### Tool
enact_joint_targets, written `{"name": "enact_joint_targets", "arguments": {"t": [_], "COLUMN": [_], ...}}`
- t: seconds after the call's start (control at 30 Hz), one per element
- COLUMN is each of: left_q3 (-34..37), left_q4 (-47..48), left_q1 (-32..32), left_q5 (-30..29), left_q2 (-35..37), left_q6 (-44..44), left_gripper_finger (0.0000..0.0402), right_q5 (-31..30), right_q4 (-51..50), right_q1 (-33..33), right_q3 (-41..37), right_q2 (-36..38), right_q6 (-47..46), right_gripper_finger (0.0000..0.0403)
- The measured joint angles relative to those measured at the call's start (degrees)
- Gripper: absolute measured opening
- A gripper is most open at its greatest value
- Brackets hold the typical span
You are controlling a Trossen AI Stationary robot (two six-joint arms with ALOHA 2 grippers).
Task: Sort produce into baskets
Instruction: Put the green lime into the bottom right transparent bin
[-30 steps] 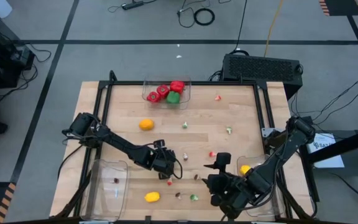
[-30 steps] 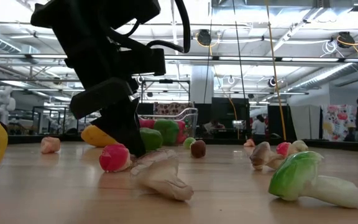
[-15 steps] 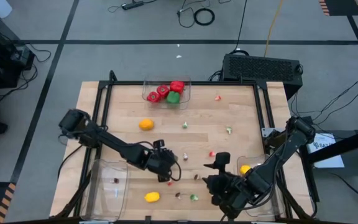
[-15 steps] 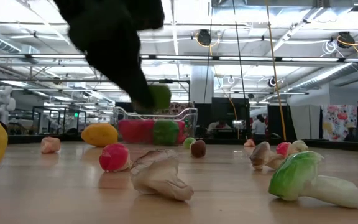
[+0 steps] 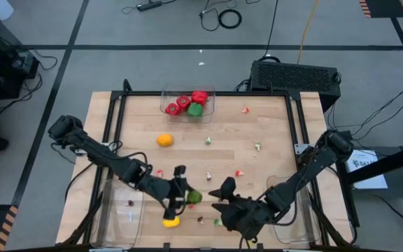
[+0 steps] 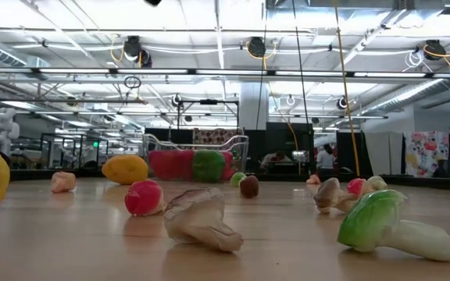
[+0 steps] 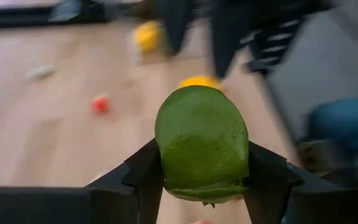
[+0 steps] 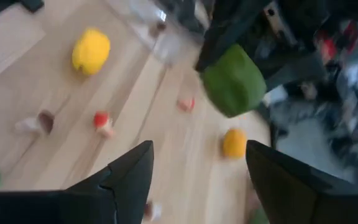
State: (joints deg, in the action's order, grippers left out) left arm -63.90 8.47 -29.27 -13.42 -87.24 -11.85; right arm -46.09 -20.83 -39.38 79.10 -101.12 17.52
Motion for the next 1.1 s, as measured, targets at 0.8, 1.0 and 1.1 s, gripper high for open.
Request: {"name": "enact_joint_targets", "arguments": {"t": [0.8, 1.0, 1.1], "left_q3": [0.09, 0.5, 0.52], "left_q4": [-3.4, -3.57, -3.63], "left_q1": [-1.34, -0.67, -0.37], "left_q5": [5.47, 5.45, 5.47], "left_q2": [-4.1, -4.24, -4.31], "left_q6": [3.29, 3.21, 3.19], "left_gripper_finger": [0.0181, 0.0181, 0.0181], "right_q5": [7.46, 7.42, 7.41], "right_q4": [28.72, 31.47, 31.94], "right_q1": [3.83, 3.83, 3.87], "right_q3": [-3.27, -3.27, -3.27], "right_q2": [-7.85, -8.83, -8.83], "right_q6": [22.57, 25.41, 25.95], "right_gripper_finger": [0.0301, 0.0297, 0.0295]}}
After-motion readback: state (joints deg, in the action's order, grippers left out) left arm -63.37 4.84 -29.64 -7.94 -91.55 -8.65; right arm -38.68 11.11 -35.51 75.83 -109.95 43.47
